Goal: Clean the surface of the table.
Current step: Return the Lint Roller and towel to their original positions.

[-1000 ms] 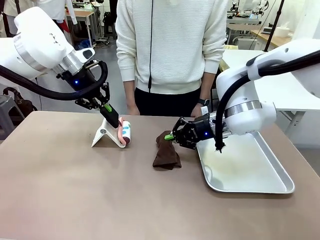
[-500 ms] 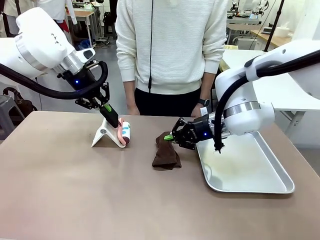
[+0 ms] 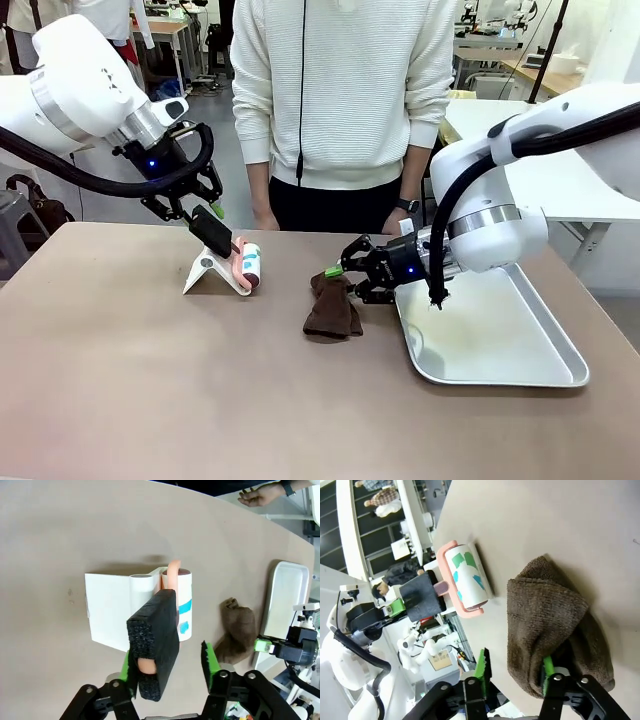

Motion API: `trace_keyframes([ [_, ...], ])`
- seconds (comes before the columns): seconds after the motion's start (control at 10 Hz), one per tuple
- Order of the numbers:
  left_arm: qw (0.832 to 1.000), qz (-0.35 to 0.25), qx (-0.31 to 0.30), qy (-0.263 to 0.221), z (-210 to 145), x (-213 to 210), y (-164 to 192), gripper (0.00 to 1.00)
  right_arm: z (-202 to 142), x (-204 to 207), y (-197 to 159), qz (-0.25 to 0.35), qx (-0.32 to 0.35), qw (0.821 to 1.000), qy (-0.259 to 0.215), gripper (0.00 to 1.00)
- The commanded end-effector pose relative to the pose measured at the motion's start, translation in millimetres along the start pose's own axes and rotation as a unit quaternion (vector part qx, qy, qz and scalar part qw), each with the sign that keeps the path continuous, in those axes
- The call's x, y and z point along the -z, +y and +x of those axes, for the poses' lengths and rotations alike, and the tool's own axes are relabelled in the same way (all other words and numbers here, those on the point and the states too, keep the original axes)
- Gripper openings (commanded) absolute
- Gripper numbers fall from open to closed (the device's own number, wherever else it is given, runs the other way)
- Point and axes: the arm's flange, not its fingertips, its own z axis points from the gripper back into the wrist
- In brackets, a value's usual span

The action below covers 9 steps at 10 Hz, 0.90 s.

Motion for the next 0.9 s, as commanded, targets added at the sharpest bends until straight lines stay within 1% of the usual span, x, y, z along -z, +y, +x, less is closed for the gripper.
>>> trace_keyframes([
  [0.0, 1.000, 0.009, -0.014, -0.009, 3.2, -5.0, -2.5, 1.00, 8.5, 1.1, 6.8, -0.004, 0.010, 1.000, 0.008, 1.00],
  [0.3, 1.000, 0.001, -0.021, -0.021, 1.3, -16.2, 5.0, 1.00, 10.2, 1.6, 5.7, -0.009, 0.012, 1.000, 0.013, 1.00],
  [0.4, 1.000, -0.005, -0.017, -0.019, -1.8, -21.1, 8.7, 1.00, 10.3, 0.9, 5.5, -0.011, 0.011, 1.000, 0.013, 1.00],
  [0.5, 0.999, -0.008, -0.017, -0.026, -6.3, -27.8, 12.4, 1.00, 10.6, -3.1, 4.9, -0.012, 0.011, 1.000, 0.016, 1.00],
  [0.7, 0.998, -0.040, -0.001, -0.038, -24.9, -49.9, 22.9, 1.00, 4.7, -22.6, 5.1, -0.003, 0.002, 1.000, 0.029, 1.00],
  [0.8, 0.996, -0.077, 0.008, -0.037, -40.0, -63.2, 31.1, 1.00, -1.2, -39.4, 4.1, 0.012, -0.006, 0.999, 0.049, 1.00],
])
